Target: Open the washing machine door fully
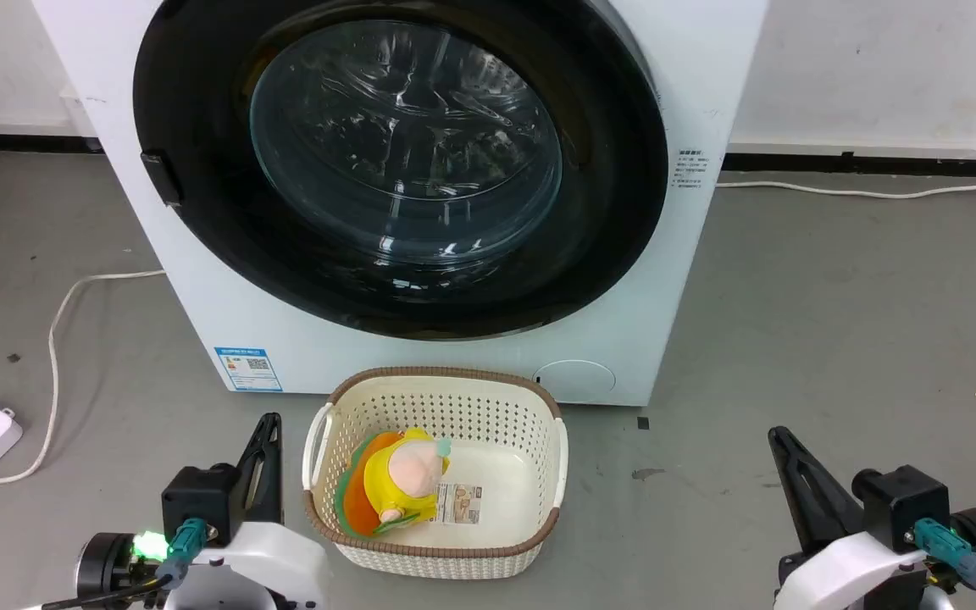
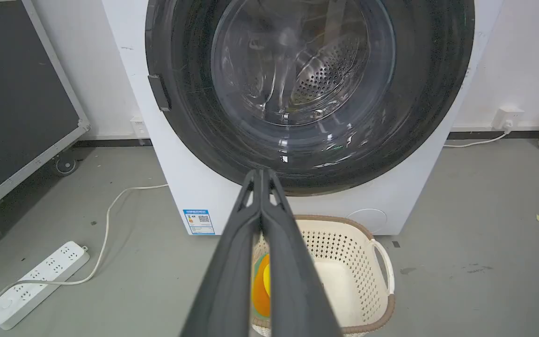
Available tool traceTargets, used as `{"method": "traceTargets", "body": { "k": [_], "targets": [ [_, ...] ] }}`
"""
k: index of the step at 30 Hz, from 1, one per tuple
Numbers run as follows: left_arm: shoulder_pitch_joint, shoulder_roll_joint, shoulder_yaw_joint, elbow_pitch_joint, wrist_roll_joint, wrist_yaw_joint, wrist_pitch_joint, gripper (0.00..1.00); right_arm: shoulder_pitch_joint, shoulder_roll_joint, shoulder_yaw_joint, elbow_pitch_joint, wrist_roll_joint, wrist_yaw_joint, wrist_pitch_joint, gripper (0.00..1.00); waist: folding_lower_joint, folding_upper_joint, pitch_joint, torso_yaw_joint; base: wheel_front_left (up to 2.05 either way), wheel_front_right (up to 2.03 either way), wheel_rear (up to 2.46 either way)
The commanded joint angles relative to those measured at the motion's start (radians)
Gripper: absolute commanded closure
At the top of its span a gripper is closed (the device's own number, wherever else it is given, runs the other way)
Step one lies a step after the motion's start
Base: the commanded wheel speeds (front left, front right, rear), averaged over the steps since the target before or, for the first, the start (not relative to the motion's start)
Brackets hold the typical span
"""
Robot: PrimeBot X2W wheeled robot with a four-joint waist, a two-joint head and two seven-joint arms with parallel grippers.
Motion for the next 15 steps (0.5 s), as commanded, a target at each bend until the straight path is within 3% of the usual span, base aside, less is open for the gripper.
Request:
{"method": "traceTargets", "body": {
  "k": [1, 15],
  "targets": [
    [0.014, 0.001, 0.001, -0.004, 0.009, 0.003, 0.0, 1.0, -0.012, 0.006, -0.001, -0.005, -0.008, -0.001, 0.001, 1.0, 0.0, -0.0001, 0.0, 0.0, 0.0, 0.0, 0.0],
    [0.014, 0.001, 0.001, -0.004, 0.009, 0.003, 0.0, 1.0, -0.012, 0.006, -0.001, -0.005, -0.008, -0.001, 0.001, 1.0, 0.0, -0.0001, 0.0, 0.0, 0.0, 0.0, 0.0]
  ]
}}
